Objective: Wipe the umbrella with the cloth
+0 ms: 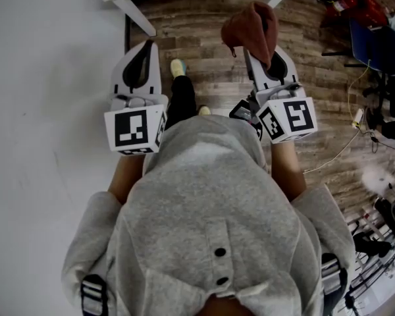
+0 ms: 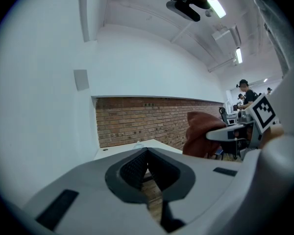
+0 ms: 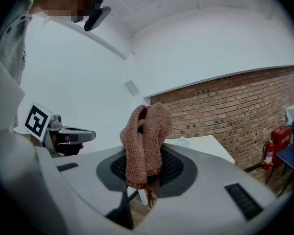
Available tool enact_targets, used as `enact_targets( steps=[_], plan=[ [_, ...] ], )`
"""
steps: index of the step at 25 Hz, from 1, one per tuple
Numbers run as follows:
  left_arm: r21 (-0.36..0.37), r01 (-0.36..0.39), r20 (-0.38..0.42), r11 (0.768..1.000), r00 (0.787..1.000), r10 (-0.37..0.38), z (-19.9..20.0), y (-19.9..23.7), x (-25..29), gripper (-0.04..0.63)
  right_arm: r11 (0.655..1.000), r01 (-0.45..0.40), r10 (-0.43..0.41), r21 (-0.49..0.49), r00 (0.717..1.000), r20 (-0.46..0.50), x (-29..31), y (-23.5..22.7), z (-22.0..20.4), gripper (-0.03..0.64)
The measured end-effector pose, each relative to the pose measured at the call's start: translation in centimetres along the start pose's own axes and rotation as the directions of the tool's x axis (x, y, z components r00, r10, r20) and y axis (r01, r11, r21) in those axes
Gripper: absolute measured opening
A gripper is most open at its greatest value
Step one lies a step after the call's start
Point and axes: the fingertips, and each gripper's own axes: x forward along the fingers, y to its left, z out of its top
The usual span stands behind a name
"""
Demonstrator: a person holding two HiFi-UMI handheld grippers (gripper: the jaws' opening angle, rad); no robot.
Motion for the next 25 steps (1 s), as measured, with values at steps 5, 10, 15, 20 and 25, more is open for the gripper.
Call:
enact_targets(
  steps=[5, 10, 15, 20, 25],
  plan=[
    [-0.025, -0.002, 0.005, 1.0, 1.0, 0.002, -1.3, 2.6, 3.0, 0.015, 1.0, 0.001, -0.001, -0.016, 1.0, -0.005, 3.8, -0.6, -0.6, 0.094],
    [-0.019, 0.016, -0.007, 1.0, 1.0, -0.016, -2.0, 5.6, 8.0, 0.015, 1.0, 0.004, -0.004, -0.011, 1.0, -0.022, 9.4, -2.2, -0.9, 0.094],
    [-0.026, 0.027, -0.034, 0.999, 0.999, -0.028, -1.9, 9.7, 13.2, 0.015, 1.0, 0.01, -0.01, 0.008, 0.999, -0.042, 15.8, -4.1, -0.2, 0.094],
    [-0.034, 0.045, -0.059, 0.998, 0.997, -0.047, -2.2, 13.3, 18.0, 0.015, 0.998, 0.039, -0.037, 0.04, 0.998, -0.043, 21.4, -5.9, 0.1, 0.094],
    [-0.034, 0.072, -0.07, 0.997, 0.995, -0.074, -0.3, 16.0, 22.1, 0.015, 0.996, 0.072, -0.069, 0.053, 0.996, -0.059, 25.8, -7.6, 1.8, 0.094]
  ],
)
